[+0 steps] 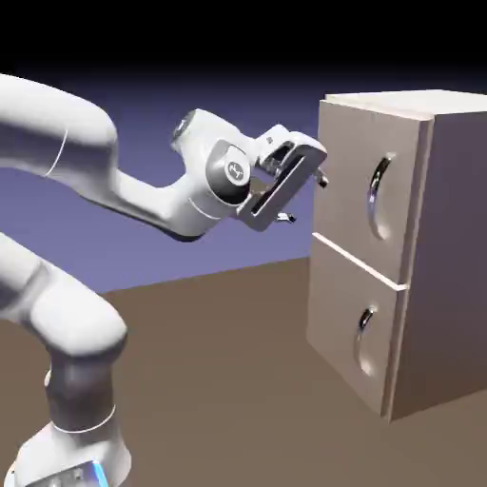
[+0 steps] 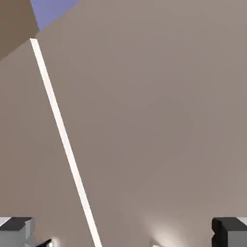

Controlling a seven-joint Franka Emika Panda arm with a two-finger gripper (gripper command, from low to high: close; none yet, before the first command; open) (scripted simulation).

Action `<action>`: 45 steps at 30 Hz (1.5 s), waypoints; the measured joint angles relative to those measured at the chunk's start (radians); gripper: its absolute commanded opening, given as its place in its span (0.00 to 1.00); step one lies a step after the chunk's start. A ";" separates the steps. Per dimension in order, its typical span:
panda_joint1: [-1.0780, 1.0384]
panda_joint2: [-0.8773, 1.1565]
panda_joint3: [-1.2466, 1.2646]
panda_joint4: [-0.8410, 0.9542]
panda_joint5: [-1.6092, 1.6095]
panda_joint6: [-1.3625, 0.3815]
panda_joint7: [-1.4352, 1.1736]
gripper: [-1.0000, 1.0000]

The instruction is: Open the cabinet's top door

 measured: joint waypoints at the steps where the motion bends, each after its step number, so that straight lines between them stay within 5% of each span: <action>1: 0.015 -0.007 -0.016 0.005 -0.043 -0.005 -0.016 0.50; 39: 0.570 -0.258 -0.623 0.178 -1.696 -0.178 -0.613 0.50; 45: 0.717 -0.203 -0.714 0.288 -1.730 -0.200 -0.600 0.50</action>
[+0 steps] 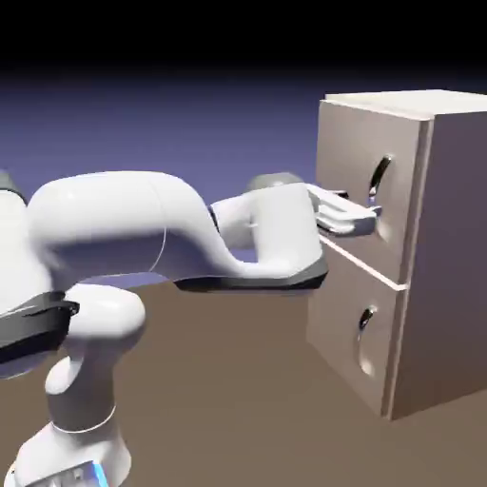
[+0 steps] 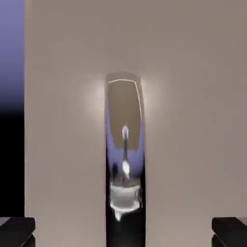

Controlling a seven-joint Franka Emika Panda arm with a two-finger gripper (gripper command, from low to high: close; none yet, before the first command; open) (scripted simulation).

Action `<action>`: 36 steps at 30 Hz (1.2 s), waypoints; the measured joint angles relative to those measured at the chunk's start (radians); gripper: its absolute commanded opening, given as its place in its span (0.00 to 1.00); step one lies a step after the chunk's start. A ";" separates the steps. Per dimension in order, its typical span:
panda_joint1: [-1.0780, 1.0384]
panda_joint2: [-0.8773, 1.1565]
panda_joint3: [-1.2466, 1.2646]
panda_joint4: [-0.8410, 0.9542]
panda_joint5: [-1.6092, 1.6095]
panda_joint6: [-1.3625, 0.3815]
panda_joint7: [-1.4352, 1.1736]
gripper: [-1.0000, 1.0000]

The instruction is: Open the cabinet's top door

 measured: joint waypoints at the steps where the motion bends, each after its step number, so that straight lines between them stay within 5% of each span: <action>1: 0.035 0.014 -0.022 0.027 -0.006 -0.005 0.004 0.00; 20: -0.580 0.341 0.547 -0.120 0.024 -0.059 0.492 0.00; 36: -0.802 0.143 0.968 -0.390 0.716 -0.352 0.110 0.00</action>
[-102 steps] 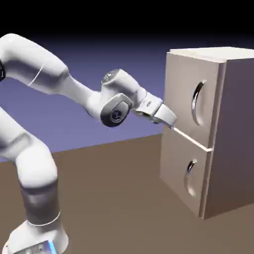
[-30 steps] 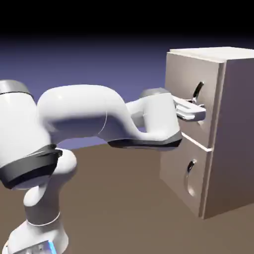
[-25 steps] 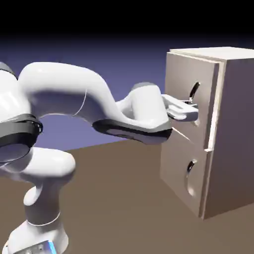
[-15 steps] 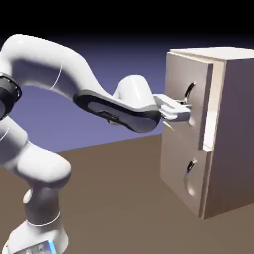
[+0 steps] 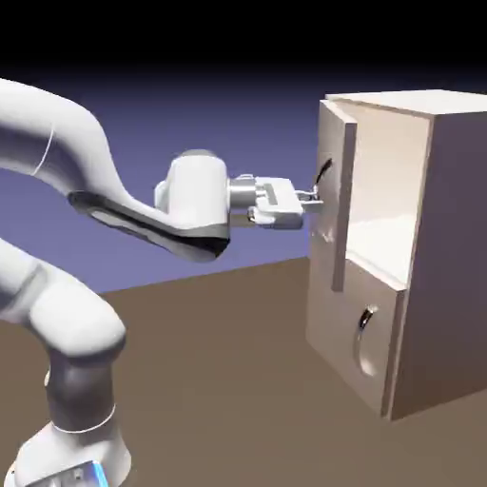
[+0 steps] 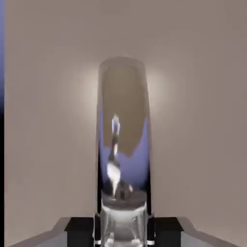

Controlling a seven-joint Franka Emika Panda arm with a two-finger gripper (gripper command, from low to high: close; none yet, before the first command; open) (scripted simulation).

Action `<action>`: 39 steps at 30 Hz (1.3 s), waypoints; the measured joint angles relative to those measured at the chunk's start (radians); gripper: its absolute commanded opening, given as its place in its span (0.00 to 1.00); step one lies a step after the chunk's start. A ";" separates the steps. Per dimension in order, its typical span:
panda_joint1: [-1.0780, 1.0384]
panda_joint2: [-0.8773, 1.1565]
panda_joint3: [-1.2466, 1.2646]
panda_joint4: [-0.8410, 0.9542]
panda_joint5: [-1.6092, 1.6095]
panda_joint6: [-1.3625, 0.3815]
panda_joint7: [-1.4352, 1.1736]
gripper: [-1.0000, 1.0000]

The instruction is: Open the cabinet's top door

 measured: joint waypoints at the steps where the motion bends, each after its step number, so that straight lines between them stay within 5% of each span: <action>1: -0.001 -0.010 0.025 -0.011 0.044 -0.025 -0.017 0.00; 17: 0.077 0.055 0.486 0.021 0.735 -0.582 -0.144 0.00; 39: -0.009 0.777 0.936 0.690 1.143 -1.515 0.091 0.00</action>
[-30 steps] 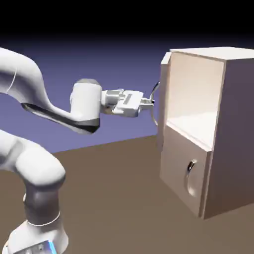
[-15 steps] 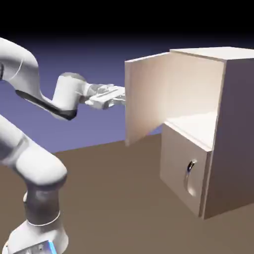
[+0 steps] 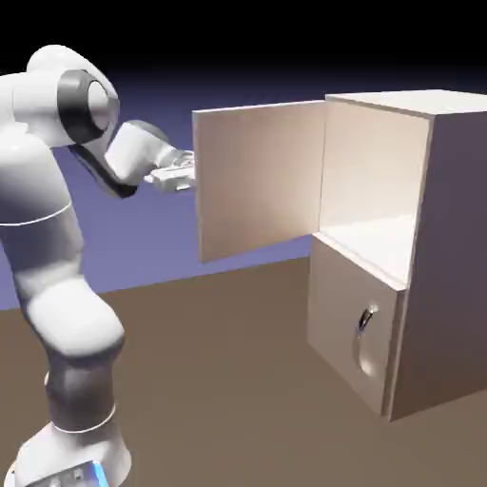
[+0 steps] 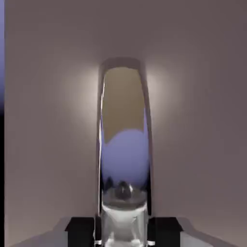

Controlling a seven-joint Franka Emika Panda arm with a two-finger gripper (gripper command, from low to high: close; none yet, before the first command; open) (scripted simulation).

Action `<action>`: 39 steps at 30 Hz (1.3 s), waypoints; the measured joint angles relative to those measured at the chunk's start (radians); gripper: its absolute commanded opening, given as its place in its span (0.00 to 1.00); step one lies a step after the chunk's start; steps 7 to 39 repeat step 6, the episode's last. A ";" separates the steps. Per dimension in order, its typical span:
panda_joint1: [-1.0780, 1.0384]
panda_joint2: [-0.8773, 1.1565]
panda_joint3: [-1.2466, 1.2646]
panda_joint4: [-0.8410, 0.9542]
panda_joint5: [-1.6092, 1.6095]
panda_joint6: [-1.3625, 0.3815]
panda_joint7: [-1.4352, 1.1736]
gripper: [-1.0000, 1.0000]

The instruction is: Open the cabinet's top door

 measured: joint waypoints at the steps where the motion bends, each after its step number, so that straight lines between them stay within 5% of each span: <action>1: 0.004 0.036 0.005 0.035 0.005 -0.038 0.017 0.00; 6: 0.054 0.210 0.000 0.214 0.027 -0.214 0.103 0.00; 39: 0.054 0.210 0.000 0.214 0.027 -0.214 0.103 0.00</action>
